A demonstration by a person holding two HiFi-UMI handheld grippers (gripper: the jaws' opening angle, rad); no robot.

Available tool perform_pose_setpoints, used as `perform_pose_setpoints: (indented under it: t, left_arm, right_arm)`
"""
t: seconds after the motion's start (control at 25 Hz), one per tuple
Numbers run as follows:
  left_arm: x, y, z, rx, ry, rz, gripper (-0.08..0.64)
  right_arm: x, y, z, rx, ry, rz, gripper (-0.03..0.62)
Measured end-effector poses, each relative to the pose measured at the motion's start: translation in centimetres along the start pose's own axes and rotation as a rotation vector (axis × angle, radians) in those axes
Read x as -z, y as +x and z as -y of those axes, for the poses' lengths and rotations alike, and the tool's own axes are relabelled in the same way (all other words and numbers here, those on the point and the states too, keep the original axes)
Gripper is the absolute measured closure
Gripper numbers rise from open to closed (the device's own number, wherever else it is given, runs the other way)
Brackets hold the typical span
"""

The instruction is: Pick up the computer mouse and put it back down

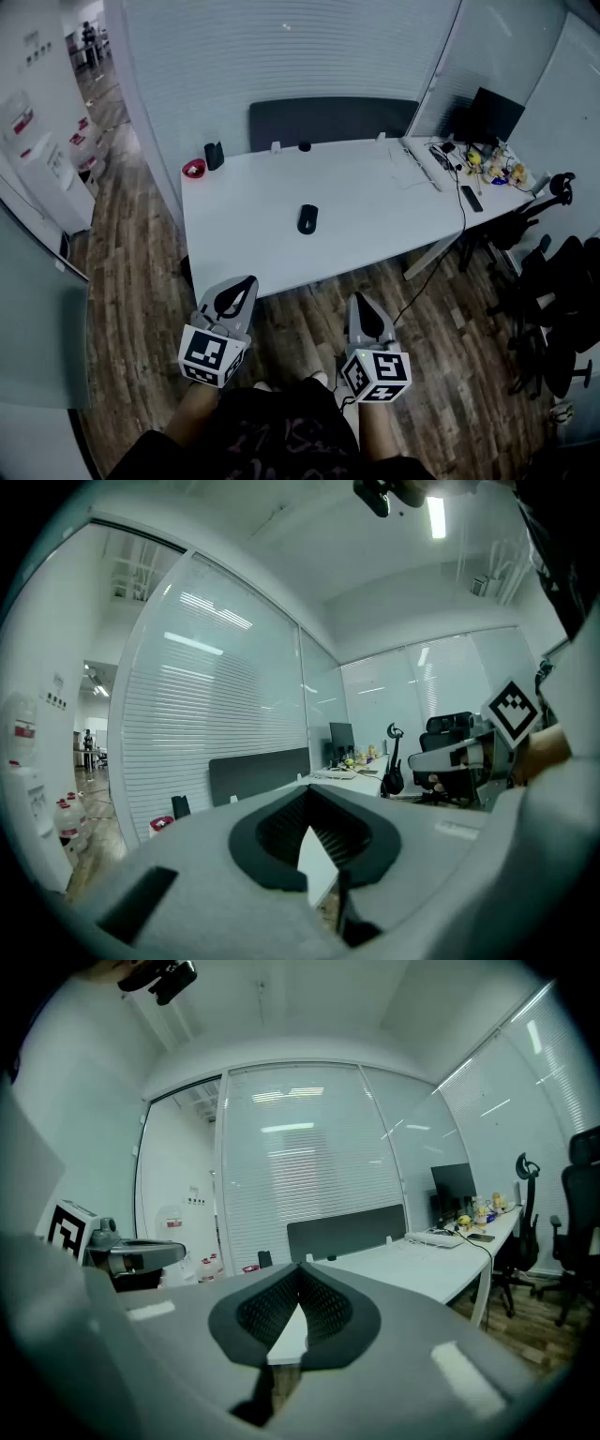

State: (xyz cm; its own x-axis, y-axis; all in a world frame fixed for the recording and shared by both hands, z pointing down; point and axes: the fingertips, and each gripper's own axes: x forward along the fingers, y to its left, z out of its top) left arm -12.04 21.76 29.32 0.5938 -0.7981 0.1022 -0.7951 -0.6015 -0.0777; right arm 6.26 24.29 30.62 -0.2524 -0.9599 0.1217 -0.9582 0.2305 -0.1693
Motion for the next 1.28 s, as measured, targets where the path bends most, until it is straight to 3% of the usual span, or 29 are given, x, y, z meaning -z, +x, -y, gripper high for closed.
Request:
perform_pose_setpoints:
  t: [0.96, 1.28]
  left_arm:
    - [1.4, -1.2, -1.3, -0.005, -0.034, -0.015, 0.560]
    - [2.1, 0.6, -1.8, -0.005, -0.034, -0.026, 0.560]
  right_arm:
    - [0.4, 0.2, -1.5, 0.015, -0.022, -0.002, 0.588]
    - [0.5, 2.2, -0.2, 0.015, -0.005, 0.003, 0.588]
